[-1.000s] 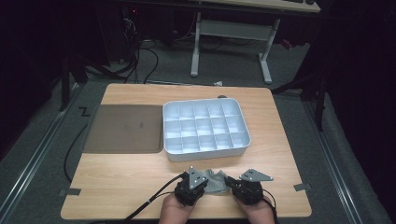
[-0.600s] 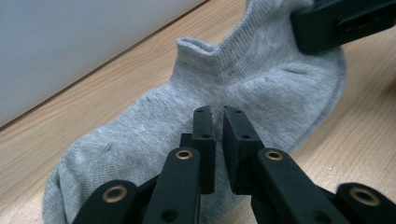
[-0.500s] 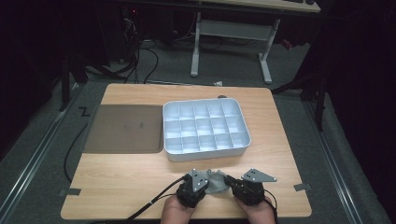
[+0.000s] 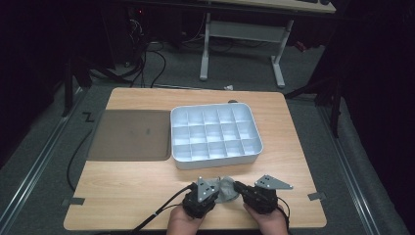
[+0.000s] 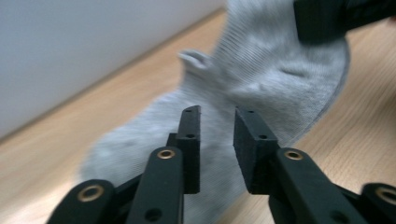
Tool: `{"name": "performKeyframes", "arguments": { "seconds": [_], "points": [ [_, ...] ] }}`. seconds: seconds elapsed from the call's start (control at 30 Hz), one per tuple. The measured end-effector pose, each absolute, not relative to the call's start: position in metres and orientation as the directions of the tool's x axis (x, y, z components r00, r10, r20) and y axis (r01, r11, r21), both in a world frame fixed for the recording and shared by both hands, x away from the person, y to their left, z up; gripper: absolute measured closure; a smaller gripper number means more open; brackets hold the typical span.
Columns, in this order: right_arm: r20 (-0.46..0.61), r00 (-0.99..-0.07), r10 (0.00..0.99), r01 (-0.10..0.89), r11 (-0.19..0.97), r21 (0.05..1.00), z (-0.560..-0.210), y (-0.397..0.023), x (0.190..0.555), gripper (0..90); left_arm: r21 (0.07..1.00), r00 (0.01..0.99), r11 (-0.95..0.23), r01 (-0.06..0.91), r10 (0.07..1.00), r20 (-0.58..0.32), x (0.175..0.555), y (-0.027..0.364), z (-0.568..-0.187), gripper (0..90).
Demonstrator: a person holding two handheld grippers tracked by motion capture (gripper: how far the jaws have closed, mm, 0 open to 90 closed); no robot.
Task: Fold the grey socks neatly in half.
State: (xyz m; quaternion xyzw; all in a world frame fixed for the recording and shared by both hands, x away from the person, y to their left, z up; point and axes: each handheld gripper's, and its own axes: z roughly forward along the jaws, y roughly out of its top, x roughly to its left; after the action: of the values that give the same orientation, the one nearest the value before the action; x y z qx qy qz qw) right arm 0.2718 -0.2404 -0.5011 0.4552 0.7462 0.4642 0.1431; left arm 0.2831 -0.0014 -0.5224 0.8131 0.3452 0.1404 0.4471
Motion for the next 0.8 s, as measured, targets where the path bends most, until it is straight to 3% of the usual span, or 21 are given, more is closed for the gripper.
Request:
{"name": "performKeyframes", "arguments": {
  "seconds": [0.23,0.4,0.5,0.67,0.8],
  "points": [
    [0.209,-0.532,0.82,0.552,0.149,0.82,-0.503,-0.243,0.274,85.6,0.848,0.687,-0.226,0.48,0.698,-0.202,0.286,0.061,-0.516,63.5],
    [0.201,-0.533,0.822,0.551,0.158,0.819,-0.503,-0.24,0.272,85.5,0.811,0.68,-0.253,0.527,0.698,-0.224,0.292,0.058,-0.53,61.4],
    [0.184,-0.539,0.822,0.543,0.172,0.822,-0.502,-0.238,0.271,85.5,0.781,0.671,-0.242,0.576,0.686,-0.282,0.3,0.056,-0.535,61.4],
    [0.165,-0.535,0.828,0.531,0.179,0.828,-0.499,-0.236,0.269,85.4,0.756,0.659,-0.23,0.613,0.677,-0.328,0.304,0.058,-0.536,75.4],
    [0.155,-0.535,0.831,0.532,0.188,0.826,-0.499,-0.233,0.27,85.4,0.767,0.666,-0.235,0.597,0.678,-0.311,0.3,0.056,-0.535,80.6]
  ]
}}
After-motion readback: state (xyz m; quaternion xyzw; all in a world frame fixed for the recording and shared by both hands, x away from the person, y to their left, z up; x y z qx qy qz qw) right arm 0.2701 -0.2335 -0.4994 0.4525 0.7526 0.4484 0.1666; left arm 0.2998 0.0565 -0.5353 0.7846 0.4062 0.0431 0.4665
